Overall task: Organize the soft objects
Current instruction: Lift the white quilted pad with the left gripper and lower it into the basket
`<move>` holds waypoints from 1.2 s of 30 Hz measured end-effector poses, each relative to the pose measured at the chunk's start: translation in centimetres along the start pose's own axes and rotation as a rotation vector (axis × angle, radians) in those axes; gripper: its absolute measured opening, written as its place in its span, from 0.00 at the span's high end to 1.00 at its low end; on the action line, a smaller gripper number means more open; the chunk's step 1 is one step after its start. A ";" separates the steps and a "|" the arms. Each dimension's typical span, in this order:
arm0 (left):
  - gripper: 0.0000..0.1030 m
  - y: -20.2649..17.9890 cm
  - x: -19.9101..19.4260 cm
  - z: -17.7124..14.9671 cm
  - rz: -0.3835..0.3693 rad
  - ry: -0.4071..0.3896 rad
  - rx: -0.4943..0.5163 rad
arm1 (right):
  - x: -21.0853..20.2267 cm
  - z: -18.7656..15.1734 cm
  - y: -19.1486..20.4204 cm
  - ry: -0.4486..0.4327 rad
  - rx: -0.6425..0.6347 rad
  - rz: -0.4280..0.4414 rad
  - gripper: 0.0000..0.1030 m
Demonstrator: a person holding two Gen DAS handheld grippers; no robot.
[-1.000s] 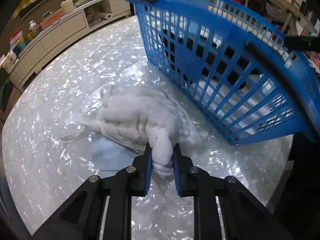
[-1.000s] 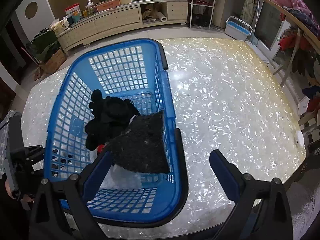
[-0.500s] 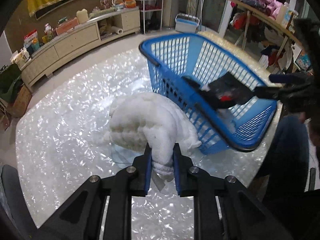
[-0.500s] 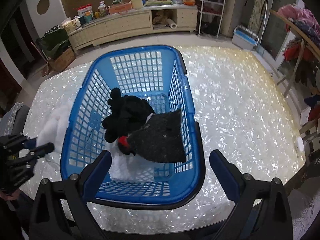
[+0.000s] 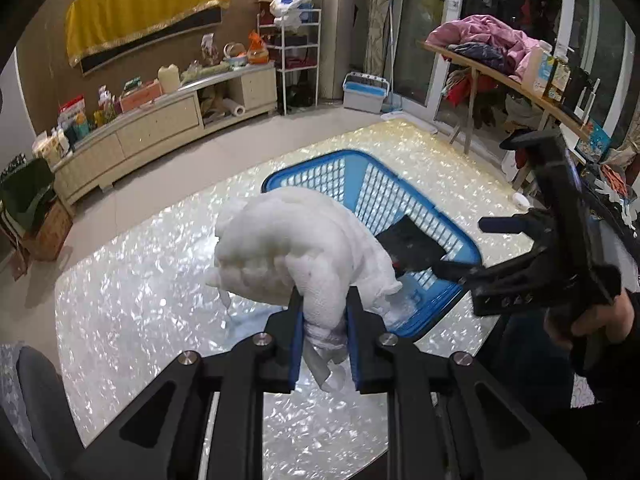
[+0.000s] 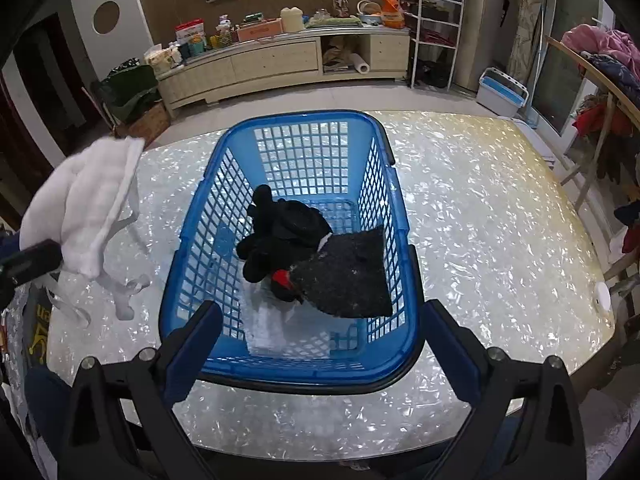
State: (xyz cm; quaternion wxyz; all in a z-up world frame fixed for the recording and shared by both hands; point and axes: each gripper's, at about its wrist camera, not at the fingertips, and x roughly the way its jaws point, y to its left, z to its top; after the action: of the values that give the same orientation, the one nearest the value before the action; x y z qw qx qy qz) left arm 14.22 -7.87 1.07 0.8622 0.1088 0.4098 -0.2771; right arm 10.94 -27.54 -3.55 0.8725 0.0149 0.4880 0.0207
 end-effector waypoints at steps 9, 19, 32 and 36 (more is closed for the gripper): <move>0.84 -3.3 1.3 3.2 -0.021 -0.019 0.055 | -0.5 0.2 -1.5 -0.022 0.012 0.013 0.03; 0.84 -5.6 4.8 6.1 -0.046 0.003 0.105 | 0.3 0.9 -4.8 -0.023 0.038 0.001 0.03; 0.84 -6.7 10.6 8.0 -0.073 0.067 0.133 | 2.6 1.9 -7.4 0.011 0.061 0.000 0.03; 0.83 -6.1 12.7 8.3 -0.077 0.093 0.124 | 3.7 2.4 -7.7 0.024 0.064 0.004 0.03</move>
State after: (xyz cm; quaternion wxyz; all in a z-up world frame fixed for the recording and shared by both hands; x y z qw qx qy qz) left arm 22.59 -21.28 -3.05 0.8226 0.1591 0.4353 -0.3294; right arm 15.08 -35.08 -5.79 0.8655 0.0436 0.4989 0.0068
